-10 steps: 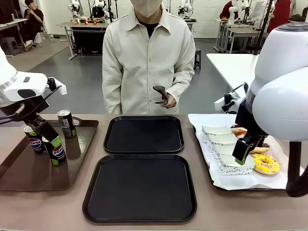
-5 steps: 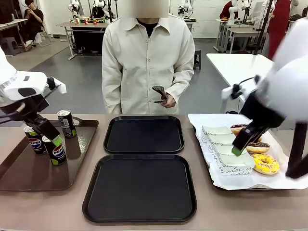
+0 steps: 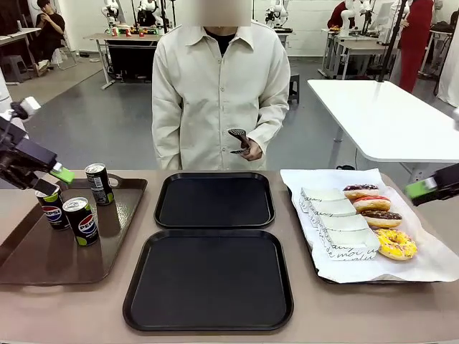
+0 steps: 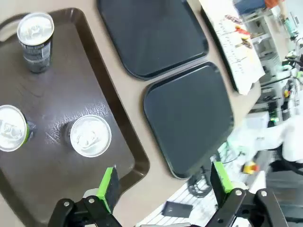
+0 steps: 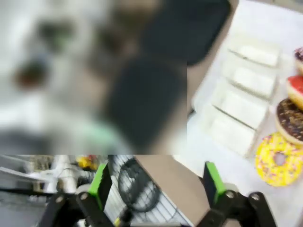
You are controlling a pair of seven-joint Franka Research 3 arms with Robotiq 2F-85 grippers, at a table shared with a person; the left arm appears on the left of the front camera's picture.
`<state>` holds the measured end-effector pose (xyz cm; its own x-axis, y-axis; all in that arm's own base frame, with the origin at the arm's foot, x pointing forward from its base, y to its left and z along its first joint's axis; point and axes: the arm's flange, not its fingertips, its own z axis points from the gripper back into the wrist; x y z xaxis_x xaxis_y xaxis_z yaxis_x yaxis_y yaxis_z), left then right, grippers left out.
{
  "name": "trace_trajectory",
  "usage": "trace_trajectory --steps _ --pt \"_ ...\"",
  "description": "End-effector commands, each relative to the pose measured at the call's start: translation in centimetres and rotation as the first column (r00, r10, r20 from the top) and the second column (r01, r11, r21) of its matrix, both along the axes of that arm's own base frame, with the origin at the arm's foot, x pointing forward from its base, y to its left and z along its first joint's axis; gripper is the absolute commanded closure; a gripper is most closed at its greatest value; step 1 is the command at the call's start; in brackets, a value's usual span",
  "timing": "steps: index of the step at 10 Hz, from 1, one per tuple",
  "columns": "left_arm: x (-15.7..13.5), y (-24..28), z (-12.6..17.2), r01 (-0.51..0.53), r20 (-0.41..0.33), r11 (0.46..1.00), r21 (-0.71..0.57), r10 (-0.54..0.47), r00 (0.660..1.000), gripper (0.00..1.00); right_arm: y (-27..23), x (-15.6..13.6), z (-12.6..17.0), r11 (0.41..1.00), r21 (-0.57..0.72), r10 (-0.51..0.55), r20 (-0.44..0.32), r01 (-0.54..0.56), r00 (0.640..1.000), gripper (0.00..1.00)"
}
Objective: Set up donuts and drinks on trays.
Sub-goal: Pick up one Pepsi coke and place it on the Flat Tray.
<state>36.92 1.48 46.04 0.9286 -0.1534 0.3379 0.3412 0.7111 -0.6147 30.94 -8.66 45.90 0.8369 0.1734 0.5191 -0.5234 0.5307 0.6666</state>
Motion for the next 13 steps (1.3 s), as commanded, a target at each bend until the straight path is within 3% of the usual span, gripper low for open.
trace_trajectory --steps 1,3,4,7,10,11,13 --pt "0.1 4.0 -0.6 -0.082 -0.03 0.994 -0.078 0.08 0.996 0.0 -4.6 0.6 0.1 0.954 0.288 -0.057 -0.099 0.084 0.993 0.0" --pt "-2.0 8.5 -0.4 -0.184 -0.03 0.977 -0.105 0.182 0.983 0.0 -9.6 -1.3 1.2 0.925 0.3 -0.184 -0.183 0.232 0.966 0.0" --pt "-2.8 10.8 -1.2 -0.252 -0.064 0.964 -0.09 0.247 0.967 0.0 -12.6 -1.5 1.0 0.911 0.227 -0.266 -0.315 0.345 0.911 0.0" --pt "-4.0 16.0 -3.0 -0.387 -0.13 0.908 -0.159 0.369 0.92 0.0 -16.8 -1.6 -0.9 0.876 0.085 -0.365 -0.525 0.474 0.769 0.0" --pt "-4.8 19.7 -4.9 -0.487 -0.19 0.856 -0.172 0.456 0.869 0.0 -19.8 -3.2 -2.6 0.831 0.006 -0.438 -0.611 0.557 0.66 0.0" --pt "-4.8 20.6 -5.2 -0.505 -0.212 0.847 -0.167 0.469 0.857 0.0 -20.6 -3.9 -3.0 0.814 -0.01 -0.465 -0.611 0.58 0.641 0.0" --pt "-5.0 20.9 -5.2 -0.53 -0.216 0.835 -0.147 0.496 0.841 0.0 -20.8 -4.3 -3.0 0.79 0.002 -0.512 -0.547 0.613 0.662 0.0"
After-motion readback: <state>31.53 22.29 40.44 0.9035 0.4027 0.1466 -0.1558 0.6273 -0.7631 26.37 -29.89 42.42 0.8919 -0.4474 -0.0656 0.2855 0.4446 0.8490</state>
